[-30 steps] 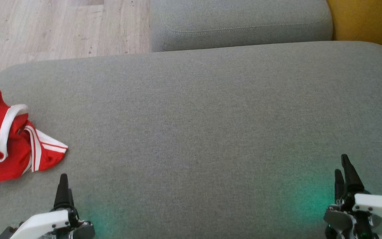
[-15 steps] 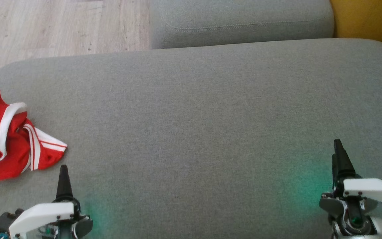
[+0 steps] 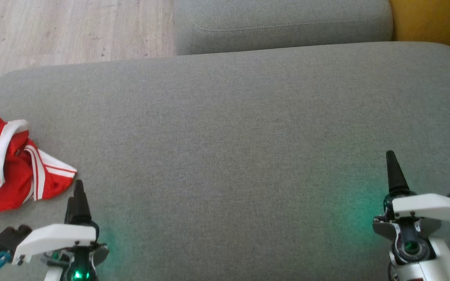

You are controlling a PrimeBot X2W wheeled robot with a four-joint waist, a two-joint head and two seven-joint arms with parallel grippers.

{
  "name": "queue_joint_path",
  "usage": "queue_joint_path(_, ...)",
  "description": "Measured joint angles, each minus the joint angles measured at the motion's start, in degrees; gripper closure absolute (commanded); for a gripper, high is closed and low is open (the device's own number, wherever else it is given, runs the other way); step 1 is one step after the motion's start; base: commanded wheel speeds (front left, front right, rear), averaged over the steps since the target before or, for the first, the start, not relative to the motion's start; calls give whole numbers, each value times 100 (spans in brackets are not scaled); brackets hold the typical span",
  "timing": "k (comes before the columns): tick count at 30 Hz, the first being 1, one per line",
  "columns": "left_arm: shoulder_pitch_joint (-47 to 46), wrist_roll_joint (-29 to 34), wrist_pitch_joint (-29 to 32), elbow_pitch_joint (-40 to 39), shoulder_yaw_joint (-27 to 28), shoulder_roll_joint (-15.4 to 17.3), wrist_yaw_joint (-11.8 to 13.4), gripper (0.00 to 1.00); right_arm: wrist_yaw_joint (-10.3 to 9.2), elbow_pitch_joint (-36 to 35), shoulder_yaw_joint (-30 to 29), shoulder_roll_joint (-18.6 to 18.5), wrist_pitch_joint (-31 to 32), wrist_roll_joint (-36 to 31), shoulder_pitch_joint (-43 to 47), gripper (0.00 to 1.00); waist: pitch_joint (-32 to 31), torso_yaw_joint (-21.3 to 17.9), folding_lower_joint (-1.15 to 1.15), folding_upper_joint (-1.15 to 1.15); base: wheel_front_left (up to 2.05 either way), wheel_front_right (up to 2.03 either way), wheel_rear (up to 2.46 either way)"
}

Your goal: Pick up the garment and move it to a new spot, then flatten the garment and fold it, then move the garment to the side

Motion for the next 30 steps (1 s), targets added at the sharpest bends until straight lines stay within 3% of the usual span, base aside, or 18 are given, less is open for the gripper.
queue_joint_path(30, -596, 2366, -499, 569, -434, 248, -3, 0, 0, 858, 430, -271, -493, -2423, -929, 0, 127, -72, 0, 0, 0, 0, 0)
